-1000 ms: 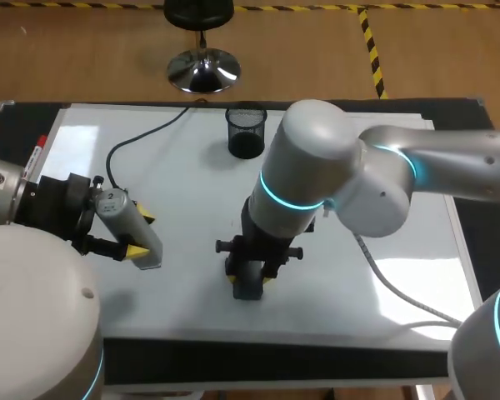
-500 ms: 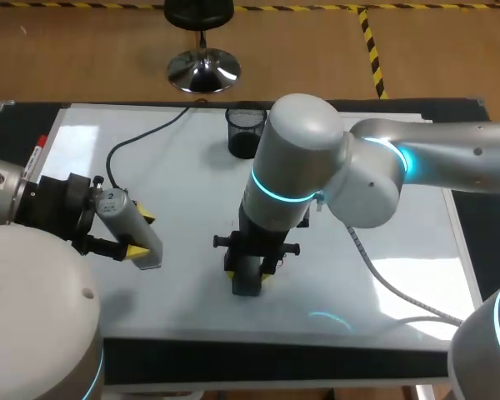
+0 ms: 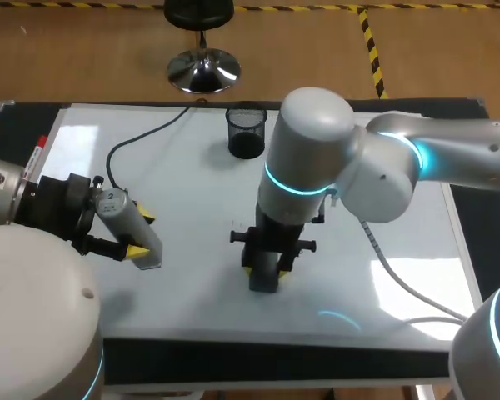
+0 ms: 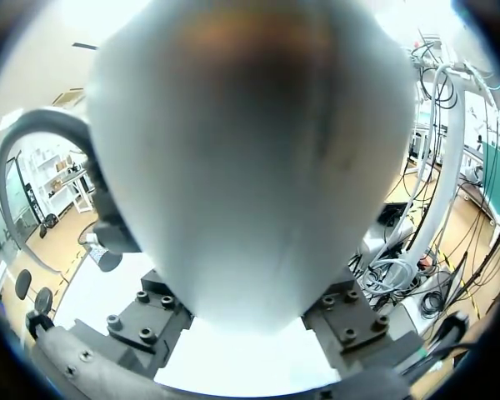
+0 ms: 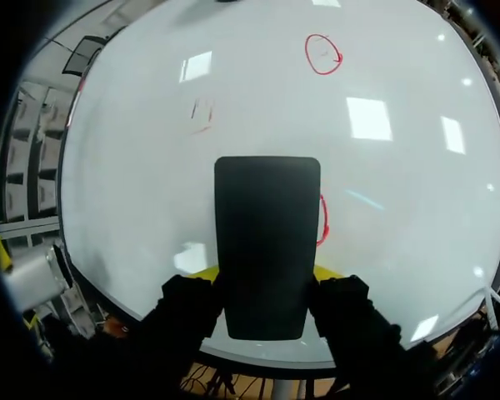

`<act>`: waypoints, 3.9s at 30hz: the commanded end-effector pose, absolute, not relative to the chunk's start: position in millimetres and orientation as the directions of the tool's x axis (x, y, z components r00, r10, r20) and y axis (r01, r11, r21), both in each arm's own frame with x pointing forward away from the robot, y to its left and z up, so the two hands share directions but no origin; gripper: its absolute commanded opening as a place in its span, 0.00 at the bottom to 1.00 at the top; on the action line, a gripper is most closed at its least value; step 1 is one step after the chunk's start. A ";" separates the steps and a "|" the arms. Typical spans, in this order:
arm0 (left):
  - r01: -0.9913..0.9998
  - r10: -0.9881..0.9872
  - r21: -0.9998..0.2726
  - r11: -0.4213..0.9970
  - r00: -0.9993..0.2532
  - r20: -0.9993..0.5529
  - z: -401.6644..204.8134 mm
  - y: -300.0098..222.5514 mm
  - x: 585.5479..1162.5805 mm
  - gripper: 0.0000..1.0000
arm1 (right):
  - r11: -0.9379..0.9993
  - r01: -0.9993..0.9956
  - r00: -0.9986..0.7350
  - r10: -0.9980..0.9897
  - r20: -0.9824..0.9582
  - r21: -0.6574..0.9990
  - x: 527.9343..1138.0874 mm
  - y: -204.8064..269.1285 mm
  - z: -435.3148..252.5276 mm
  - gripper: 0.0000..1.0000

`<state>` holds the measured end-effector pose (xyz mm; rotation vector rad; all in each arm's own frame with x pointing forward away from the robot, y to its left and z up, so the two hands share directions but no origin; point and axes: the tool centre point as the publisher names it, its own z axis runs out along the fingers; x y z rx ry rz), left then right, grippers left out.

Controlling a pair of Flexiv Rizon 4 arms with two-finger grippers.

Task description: Pick up the inspection probe, press it on each red-marked spot on the whiteboard one by one, put down the probe, pick up the eraser, and wipe off all the red marks.

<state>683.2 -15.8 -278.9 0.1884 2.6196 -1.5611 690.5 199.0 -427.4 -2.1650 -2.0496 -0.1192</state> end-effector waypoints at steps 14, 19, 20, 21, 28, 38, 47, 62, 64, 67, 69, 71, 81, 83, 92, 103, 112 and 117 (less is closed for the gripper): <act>0.153 0.059 -0.869 0.471 -0.988 -0.142 -278.2 -16.0 682.1 0.00 | -0.143 0.988 0.149 0.982 0.114 -0.058 693.3 137.8 -425.6 0.00; 0.153 0.059 -0.869 0.471 -0.988 -0.142 -278.2 -16.0 682.1 0.00 | -0.143 0.989 0.145 0.983 0.116 -0.029 691.5 139.5 -407.7 0.00; 0.153 0.059 -0.869 0.471 -0.988 -0.142 -278.2 -16.0 682.1 0.00 | -0.138 0.990 0.139 0.983 0.118 -0.024 691.1 142.4 -405.0 0.00; 0.153 0.059 -0.869 0.471 -0.988 -0.142 -278.2 -16.0 682.1 0.00 | -0.127 0.992 0.129 0.985 0.118 -0.018 690.3 146.9 -402.8 0.00; 0.153 0.059 -0.869 0.471 -0.988 -0.142 -278.2 -16.0 682.1 0.00 | -0.041 0.999 0.042 0.997 0.064 -0.014 682.4 193.0 -404.3 0.00; 0.153 0.059 -0.869 0.471 -0.988 -0.142 -278.2 -16.0 682.1 0.00 | 0.046 0.998 -0.046 0.999 0.002 -0.042 670.6 243.8 -414.6 0.00; 0.153 0.059 -0.869 0.471 -0.988 -0.142 -278.2 -16.0 682.1 0.00 | 0.074 0.996 -0.075 0.997 -0.018 -0.056 668.1 261.1 -420.2 0.00; 0.153 0.059 -0.869 0.471 -0.988 -0.142 -278.2 -16.0 682.1 0.00 | 0.035 0.994 -0.036 0.999 -0.006 -0.107 684.7 245.4 -437.5 0.00; 0.153 0.059 -0.869 0.471 -0.988 -0.142 -278.2 -16.0 682.1 0.00 | 0.027 0.993 -0.028 1.000 -0.003 -0.111 685.9 241.0 -439.2 0.00; 0.153 0.059 -0.869 0.471 -0.988 -0.142 -278.2 -16.0 682.1 0.00 | 0.018 0.994 -0.018 1.000 -0.002 -0.112 687.5 234.9 -440.0 0.00; 0.153 0.059 -0.869 0.471 -0.988 -0.142 -278.2 -16.0 682.1 0.00 | 0.011 0.993 -0.012 1.000 -0.002 -0.113 688.5 231.0 -440.5 0.00; 0.153 0.059 -0.869 0.471 -0.988 -0.142 -278.2 -16.0 682.1 0.00 | 0.003 0.993 -0.004 1.000 -0.003 -0.115 690.0 227.0 -441.0 0.00; 0.153 0.059 -0.869 0.471 -0.988 -0.142 -278.2 -16.0 682.1 0.00 | -0.036 0.990 0.033 0.999 -0.024 -0.138 696.3 208.5 -449.2 0.00; 0.153 0.059 -0.869 0.471 -0.988 -0.142 -278.2 -16.0 682.1 0.00 | -0.043 0.989 0.039 0.999 -0.028 -0.141 696.8 204.3 -450.4 0.00; 0.153 0.059 -0.869 0.471 -0.988 -0.142 -278.2 -16.0 682.1 0.00 | -0.068 0.986 0.062 0.997 -0.046 -0.154 700.5 187.9 -451.9 0.00; 0.153 0.059 -0.869 0.471 -0.988 -0.142 -278.2 -16.0 682.1 0.00 | -0.097 0.980 0.086 0.994 -0.074 -0.175 707.5 169.4 -454.1 0.00; 0.153 0.059 -0.869 0.471 -0.988 -0.142 -278.2 -16.0 682.1 0.00 | -0.134 0.973 0.121 0.990 -0.079 -0.189 712.4 149.8 -455.2 0.00; 0.153 0.059 -0.869 0.471 -0.988 -0.142 -278.2 -16.0 682.1 0.00 | -0.156 0.969 0.144 0.987 -0.073 -0.191 714.8 136.3 -454.2 0.00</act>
